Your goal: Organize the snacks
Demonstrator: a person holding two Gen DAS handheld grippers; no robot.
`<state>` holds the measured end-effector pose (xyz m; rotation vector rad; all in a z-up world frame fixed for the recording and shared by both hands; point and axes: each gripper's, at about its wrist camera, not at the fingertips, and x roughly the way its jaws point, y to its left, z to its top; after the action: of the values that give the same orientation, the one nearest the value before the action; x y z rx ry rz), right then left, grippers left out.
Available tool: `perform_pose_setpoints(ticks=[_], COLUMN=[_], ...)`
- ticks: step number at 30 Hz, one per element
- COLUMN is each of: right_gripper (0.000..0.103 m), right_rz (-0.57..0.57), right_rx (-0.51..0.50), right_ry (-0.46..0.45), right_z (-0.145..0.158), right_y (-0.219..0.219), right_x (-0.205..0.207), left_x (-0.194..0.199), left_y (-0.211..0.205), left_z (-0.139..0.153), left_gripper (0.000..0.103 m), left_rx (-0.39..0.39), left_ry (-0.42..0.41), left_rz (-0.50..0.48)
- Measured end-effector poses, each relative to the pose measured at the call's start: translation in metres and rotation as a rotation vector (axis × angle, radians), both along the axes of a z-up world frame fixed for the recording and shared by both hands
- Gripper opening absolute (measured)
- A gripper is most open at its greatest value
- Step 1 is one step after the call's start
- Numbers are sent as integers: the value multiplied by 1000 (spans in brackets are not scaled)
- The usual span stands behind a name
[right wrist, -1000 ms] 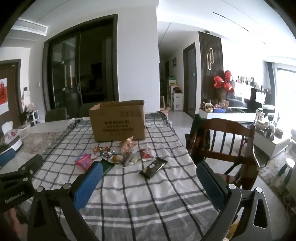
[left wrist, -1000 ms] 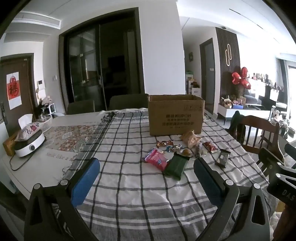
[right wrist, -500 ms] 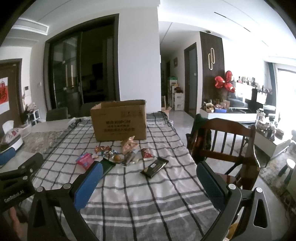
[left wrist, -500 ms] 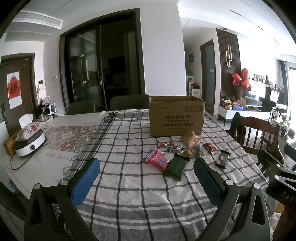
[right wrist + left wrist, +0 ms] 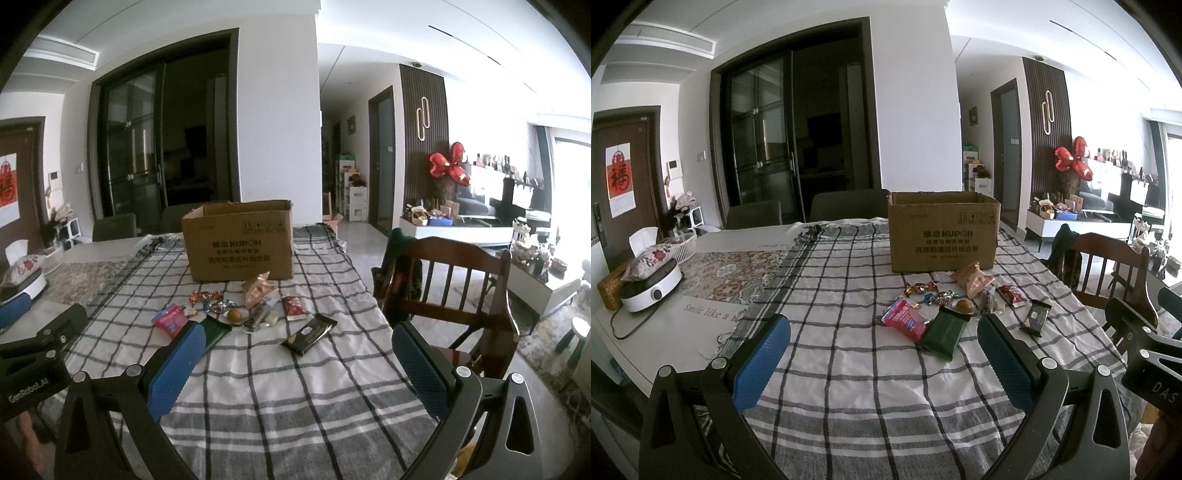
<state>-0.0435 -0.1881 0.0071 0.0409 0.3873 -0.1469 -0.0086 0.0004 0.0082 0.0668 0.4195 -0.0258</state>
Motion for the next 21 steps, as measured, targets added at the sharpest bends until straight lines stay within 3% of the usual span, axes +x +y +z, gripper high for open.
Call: perform_pose_setpoints(ticks=[21], right_gripper=[102], right_rz=[1], right_rx=[-1], right_ry=[-2], right_z=[0], right_y=[1], right_x=[1], left_x=[-1], left_y=[0], left_z=[-1], left_gripper=[103], left_rx=[0], left_ry=[-2], left_rz=[0])
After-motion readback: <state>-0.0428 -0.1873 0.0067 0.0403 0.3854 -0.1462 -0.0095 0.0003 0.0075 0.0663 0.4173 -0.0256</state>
